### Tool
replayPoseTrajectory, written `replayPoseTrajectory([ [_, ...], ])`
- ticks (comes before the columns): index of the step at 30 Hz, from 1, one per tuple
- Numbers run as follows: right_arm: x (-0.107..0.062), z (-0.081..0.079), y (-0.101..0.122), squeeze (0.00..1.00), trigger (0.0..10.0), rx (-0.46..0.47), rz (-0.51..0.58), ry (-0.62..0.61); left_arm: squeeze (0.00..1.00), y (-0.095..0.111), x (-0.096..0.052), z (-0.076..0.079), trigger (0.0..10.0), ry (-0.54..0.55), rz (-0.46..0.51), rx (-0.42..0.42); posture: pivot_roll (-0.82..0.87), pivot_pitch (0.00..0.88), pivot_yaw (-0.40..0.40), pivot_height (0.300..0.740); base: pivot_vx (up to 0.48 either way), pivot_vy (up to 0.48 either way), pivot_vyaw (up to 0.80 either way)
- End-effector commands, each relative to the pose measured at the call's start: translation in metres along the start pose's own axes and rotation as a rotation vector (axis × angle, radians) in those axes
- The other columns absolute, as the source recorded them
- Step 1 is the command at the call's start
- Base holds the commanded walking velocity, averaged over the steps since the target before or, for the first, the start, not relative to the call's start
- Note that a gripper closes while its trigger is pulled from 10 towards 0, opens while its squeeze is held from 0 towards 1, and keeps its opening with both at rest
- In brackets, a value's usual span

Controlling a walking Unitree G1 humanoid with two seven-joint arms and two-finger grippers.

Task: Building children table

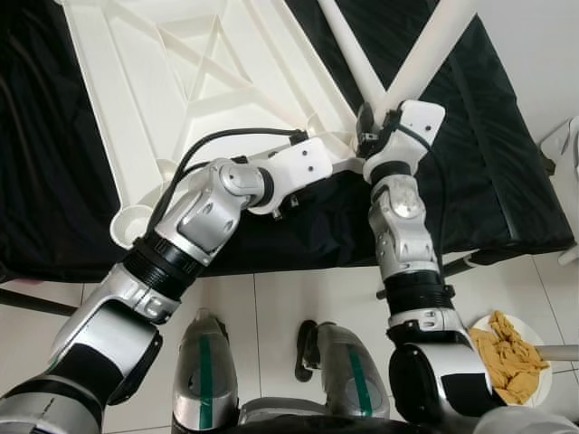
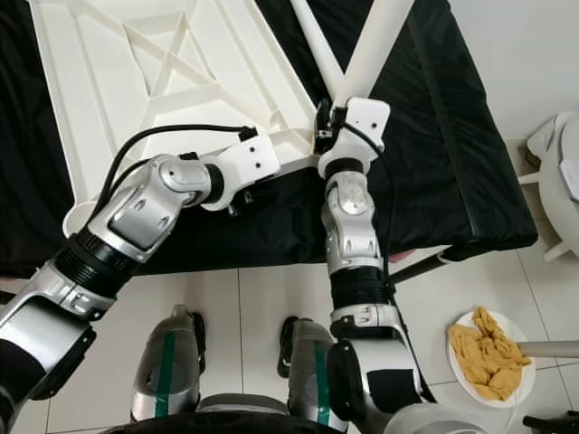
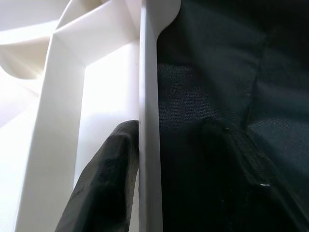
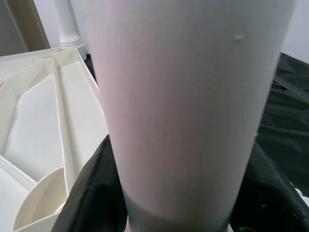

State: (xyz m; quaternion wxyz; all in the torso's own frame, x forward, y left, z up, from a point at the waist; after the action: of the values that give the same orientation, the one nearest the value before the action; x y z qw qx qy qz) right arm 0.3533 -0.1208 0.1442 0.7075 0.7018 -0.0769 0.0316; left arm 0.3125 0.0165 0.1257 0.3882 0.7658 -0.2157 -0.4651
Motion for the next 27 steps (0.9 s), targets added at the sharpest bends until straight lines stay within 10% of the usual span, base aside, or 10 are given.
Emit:
replayPoseTrajectory([
  [1, -0.002, -0.002, -0.004, 0.0, 10.0, -0.005, -0.025, 0.003, 0.0, -0.004, 0.002, 0.005, 10.0, -0.015, -0.018, -0.004, 0.02, 0.047, -0.069, 0.74, 0.0, 0.0, 0.0],
  [15, -0.008, -0.021, 0.0, 0.0, 10.0, -0.019, -0.04, 0.068, 0.0, -0.003, 0.002, 0.006, 10.0, -0.016, -0.016, -0.006, 0.02, 0.047, -0.073, 0.74, 0.0, 0.0, 0.0],
  [16, -0.009, -0.022, 0.0, 1.0, 10.0, -0.015, -0.042, 0.078, 0.0, -0.003, 0.002, 0.006, 10.0, -0.016, -0.016, -0.006, 0.02, 0.048, -0.073, 0.74, 0.0, 0.0, 0.0],
  [27, -0.006, -0.007, 0.005, 1.0, 10.0, -0.024, -0.017, 0.129, 0.0, -0.003, 0.003, 0.009, 10.0, -0.021, -0.014, -0.006, 0.01, 0.044, -0.079, 0.74, 0.0, 0.0, 0.0],
])
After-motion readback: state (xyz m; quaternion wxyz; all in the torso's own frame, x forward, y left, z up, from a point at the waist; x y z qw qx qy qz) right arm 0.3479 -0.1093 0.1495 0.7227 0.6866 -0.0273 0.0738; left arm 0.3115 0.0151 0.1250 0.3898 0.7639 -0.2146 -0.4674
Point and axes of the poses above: a point about 5 cm out from each wrist's last joint towards the gripper, its own x axis pointing out of the wrist towards the gripper, its own y axis along the axis of the wrist's last joint, z = x × y, the point moved 3 cm from there along x, pointing out of the wrist towards the gripper, and after that the axes turned 7 degrees about -x, right-handed, at the moved point
